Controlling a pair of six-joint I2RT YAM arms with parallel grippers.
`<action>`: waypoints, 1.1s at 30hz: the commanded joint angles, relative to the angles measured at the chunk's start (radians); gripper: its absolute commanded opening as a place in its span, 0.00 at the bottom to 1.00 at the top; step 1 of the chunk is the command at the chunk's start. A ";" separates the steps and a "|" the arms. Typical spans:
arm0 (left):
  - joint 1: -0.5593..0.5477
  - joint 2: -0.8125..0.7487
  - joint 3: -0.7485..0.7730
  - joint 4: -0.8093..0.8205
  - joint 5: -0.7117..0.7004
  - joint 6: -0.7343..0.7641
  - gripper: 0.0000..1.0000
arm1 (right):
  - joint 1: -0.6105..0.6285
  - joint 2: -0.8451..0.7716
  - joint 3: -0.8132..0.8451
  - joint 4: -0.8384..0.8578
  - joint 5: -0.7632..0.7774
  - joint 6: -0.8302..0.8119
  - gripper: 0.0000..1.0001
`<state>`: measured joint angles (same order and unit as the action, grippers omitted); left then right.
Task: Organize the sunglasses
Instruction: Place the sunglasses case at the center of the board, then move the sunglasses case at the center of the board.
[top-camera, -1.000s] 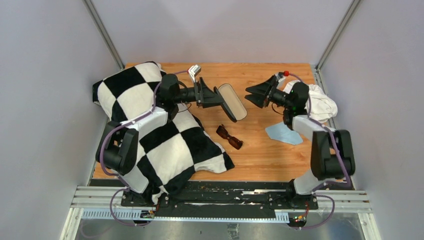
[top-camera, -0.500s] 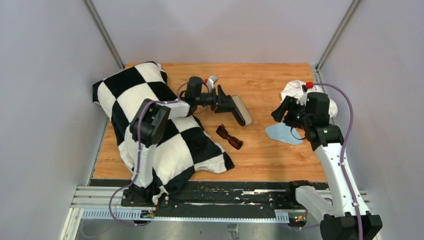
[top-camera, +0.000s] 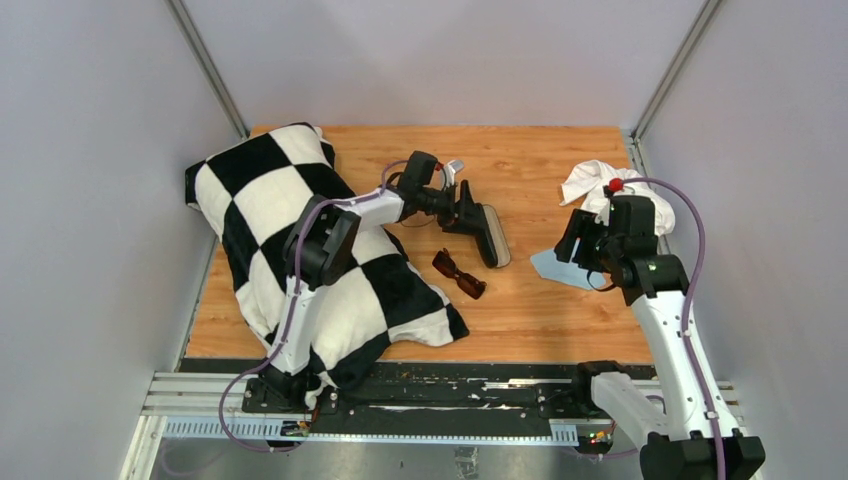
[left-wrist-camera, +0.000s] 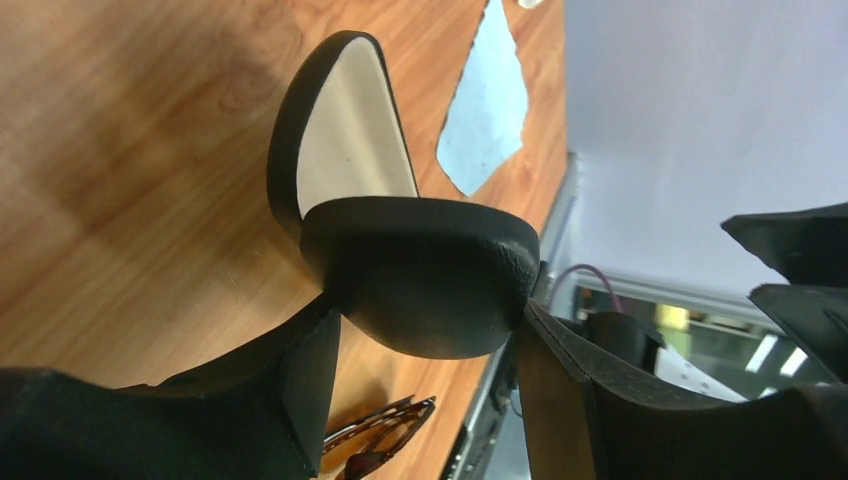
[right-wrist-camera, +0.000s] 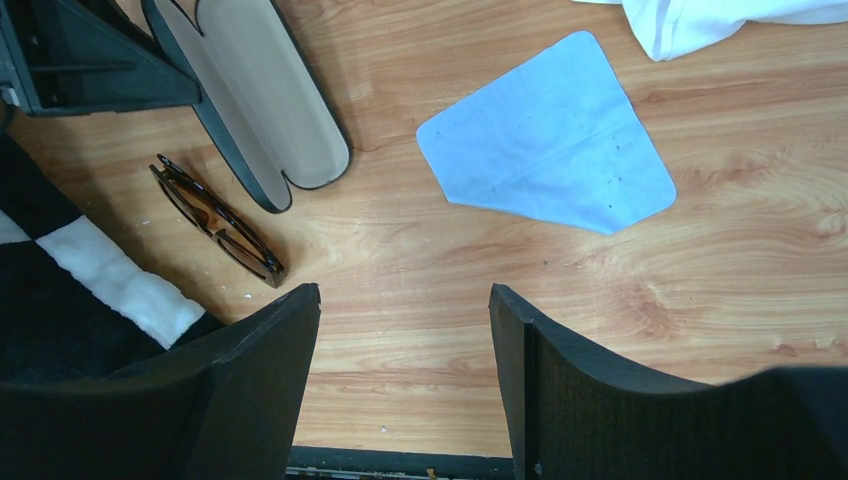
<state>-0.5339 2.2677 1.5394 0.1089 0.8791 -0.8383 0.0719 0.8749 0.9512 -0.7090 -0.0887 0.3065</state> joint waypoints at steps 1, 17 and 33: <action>-0.009 -0.014 0.110 -0.468 -0.245 0.334 0.32 | -0.003 0.011 -0.003 -0.015 -0.022 0.004 0.68; -0.009 -0.141 0.190 -0.675 -0.466 0.434 1.00 | 0.010 0.126 -0.064 0.115 -0.153 0.084 0.69; -0.002 -0.507 0.010 -0.679 -0.624 0.390 0.97 | 0.276 0.427 -0.059 0.279 -0.173 0.240 0.68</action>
<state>-0.5400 1.8751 1.6161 -0.5556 0.3103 -0.4419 0.3252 1.2064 0.8669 -0.4686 -0.2184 0.4767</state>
